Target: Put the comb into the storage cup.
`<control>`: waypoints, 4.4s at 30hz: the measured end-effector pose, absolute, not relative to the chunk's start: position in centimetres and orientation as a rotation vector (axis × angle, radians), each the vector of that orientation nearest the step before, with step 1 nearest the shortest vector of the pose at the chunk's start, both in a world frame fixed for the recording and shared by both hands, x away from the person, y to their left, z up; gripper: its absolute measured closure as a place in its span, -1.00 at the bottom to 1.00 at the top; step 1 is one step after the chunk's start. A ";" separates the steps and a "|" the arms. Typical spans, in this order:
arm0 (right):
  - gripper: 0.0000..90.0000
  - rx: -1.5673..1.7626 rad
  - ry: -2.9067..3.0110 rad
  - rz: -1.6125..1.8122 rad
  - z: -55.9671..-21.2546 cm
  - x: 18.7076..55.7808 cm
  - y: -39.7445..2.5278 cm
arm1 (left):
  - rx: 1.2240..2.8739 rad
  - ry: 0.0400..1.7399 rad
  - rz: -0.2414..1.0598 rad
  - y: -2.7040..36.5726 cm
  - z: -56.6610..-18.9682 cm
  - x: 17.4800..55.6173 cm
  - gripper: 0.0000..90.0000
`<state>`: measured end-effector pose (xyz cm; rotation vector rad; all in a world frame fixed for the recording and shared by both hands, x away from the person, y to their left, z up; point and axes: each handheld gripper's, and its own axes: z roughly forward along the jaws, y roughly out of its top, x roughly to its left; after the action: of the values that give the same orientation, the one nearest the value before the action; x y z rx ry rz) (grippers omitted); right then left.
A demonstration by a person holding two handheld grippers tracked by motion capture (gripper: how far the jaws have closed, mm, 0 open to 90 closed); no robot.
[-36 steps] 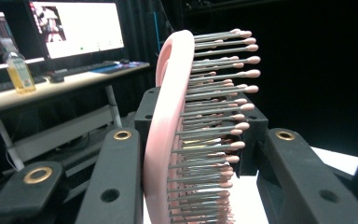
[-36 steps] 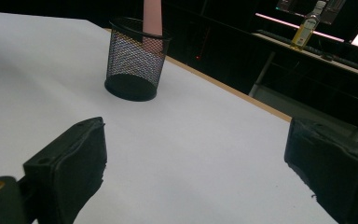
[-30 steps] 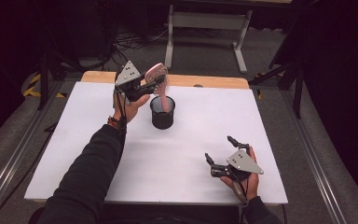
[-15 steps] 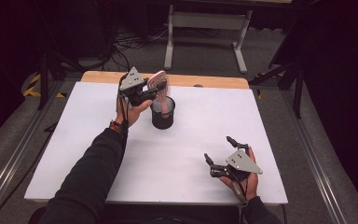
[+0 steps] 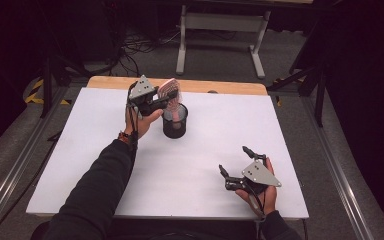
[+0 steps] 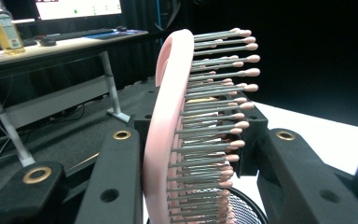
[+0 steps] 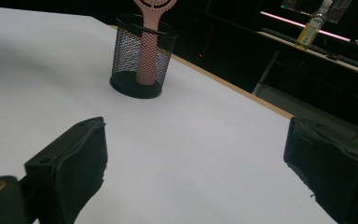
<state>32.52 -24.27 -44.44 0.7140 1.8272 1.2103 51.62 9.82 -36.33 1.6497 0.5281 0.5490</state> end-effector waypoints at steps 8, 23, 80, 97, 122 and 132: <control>-0.84 0.718 1.832 1.215 -44.5 32.6 -24.3 | 1.590 0.585 0.485 10.8 -36.8 52.1 0.40; -0.84 0.705 1.852 1.203 -44.6 32.5 -23.9 | 1.568 0.644 0.454 11.8 -37.5 52.7 0.35; -0.85 0.669 1.883 1.223 -44.7 32.4 -23.3 | 1.664 0.674 0.643 16.9 -36.2 51.6 -0.81; -0.84 0.664 1.886 1.215 -44.7 32.4 -23.2 | 1.722 0.629 0.695 17.2 -35.1 49.9 -0.81; -0.84 0.667 1.881 1.197 -44.6 32.5 -23.2 | 1.748 0.519 0.725 18.0 -34.3 47.3 -0.82; -0.84 0.667 1.878 1.193 -44.6 32.6 -23.3 | 1.758 0.494 0.716 18.0 -34.5 46.4 -0.83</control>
<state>32.59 -23.30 -44.57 0.6675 1.8777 1.1935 46.41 17.97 -34.51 1.7584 0.4945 0.7161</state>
